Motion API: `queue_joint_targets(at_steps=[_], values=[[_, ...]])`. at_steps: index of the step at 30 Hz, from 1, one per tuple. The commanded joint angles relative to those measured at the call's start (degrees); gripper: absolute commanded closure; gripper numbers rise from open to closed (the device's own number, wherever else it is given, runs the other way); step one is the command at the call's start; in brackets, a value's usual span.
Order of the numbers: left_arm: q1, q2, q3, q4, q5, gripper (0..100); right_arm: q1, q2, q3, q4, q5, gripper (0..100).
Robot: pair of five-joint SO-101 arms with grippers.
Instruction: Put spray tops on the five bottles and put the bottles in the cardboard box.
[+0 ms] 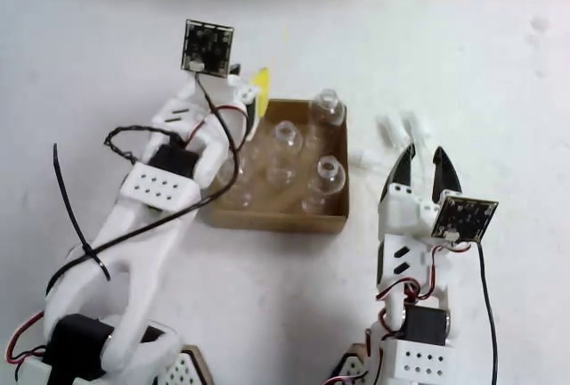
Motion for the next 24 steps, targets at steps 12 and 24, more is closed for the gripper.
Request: queue_joint_targets(at_steps=[12,24], values=[[1.3,-0.6,-2.7,3.7,4.8,96,0.0,0.0,0.5,-1.0,0.6,86.8],[1.3,-0.9,-1.1,3.3,4.4,98,0.1,0.0,0.5,-1.1,0.6,86.8]])
